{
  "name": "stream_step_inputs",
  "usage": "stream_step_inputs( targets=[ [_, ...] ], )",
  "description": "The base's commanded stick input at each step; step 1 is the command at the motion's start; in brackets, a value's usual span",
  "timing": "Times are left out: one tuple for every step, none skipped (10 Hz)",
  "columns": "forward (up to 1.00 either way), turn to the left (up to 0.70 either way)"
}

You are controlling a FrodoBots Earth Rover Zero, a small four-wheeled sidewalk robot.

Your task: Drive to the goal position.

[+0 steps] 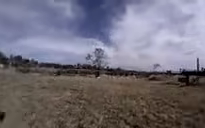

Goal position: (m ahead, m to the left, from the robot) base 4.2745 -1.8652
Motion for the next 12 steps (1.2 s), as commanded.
stream_step_inputs(
  targets=[
    [0.7,0.27],
    [0.7,0.27],
    [0.7,0.27],
    [0.7,0.27],
    [0.7,0.27],
    [0.7,0.27],
    [0.7,0.27],
    [0.7,0.27],
    [0.7,0.27],
    [0.7,0.27],
    [0.7,0.27],
    [0.7,0.27]
  ],
)
